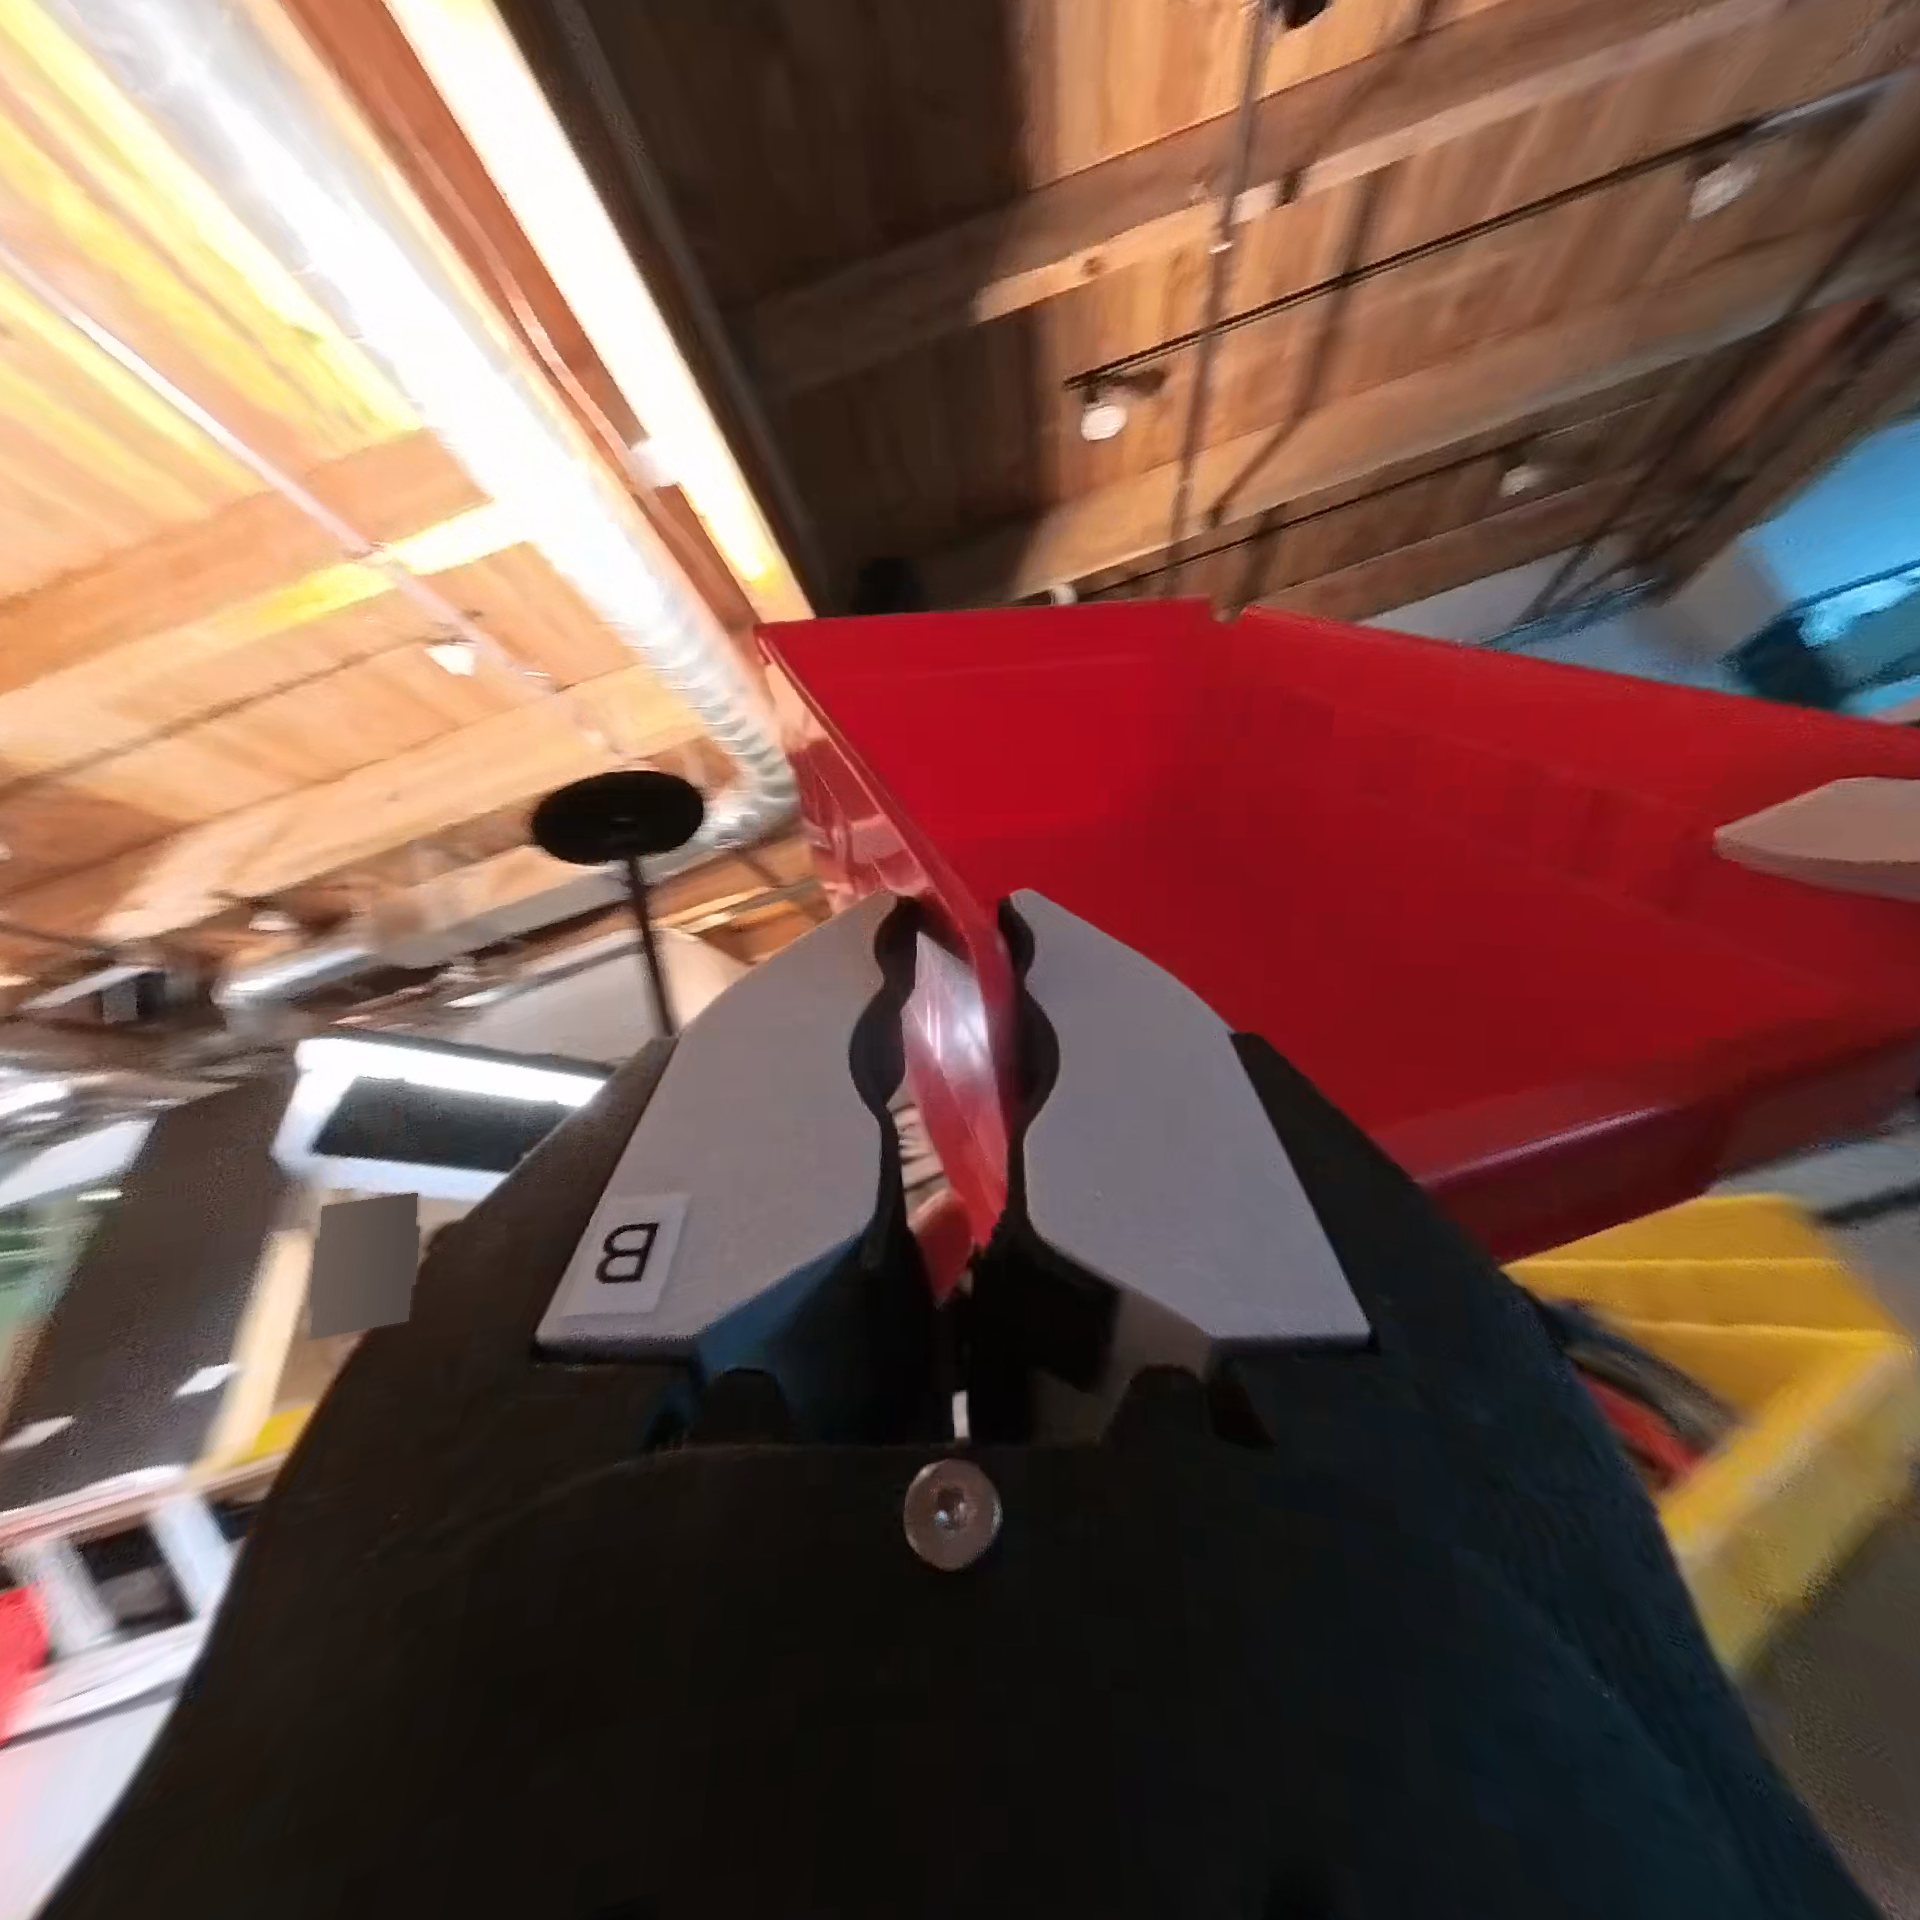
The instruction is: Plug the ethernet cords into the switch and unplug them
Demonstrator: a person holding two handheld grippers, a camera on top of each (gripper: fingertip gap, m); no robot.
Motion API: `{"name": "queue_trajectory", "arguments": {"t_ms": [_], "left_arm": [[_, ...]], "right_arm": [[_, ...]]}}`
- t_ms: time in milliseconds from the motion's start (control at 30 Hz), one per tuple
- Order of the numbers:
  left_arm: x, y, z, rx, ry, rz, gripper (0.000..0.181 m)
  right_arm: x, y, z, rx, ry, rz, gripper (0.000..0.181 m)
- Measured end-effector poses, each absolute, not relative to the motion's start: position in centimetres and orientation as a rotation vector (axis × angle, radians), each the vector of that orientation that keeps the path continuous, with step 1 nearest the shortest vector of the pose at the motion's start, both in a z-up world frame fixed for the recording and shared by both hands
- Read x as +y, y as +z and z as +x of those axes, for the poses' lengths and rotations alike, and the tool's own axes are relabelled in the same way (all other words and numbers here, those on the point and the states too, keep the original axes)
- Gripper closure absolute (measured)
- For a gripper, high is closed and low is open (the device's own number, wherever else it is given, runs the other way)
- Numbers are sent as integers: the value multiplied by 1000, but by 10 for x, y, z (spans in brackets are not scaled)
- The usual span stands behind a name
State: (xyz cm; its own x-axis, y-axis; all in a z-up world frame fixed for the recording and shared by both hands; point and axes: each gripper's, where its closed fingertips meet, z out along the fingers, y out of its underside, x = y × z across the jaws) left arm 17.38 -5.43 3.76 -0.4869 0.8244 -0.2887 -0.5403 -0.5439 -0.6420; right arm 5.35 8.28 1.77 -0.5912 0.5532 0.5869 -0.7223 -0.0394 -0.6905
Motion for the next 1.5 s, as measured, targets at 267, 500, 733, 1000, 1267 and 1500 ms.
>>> {"name": "queue_trajectory", "arguments": {"t_ms": [267, 500, 733, 1000, 1267, 1500], "left_arm": [[75, -17, 73, -617, 1649, -995, 165], [122, -66, 14, -724, 1339, -1166, 156], [130, -71, 8, -661, 1271, -1228, 151], [132, -77, -12, -706, 1111, -1304, 146], [130, -70, -36, -772, 1228, -1425, 157], [151, -81, -79, -828, 1242, -1585, 165]], "right_arm": [[241, -46, 4, -1359, 1527, -183, 167], [286, -84, -46, -1430, 1362, -362, 168], [296, -82, -51, -1373, 1334, -419, 168], [302, -91, -67, -1403, 1215, -501, 167], [304, -99, -76, -1462, 1174, -552, 165], [330, -104, -92, -1487, 1182, -688, 167]]}}
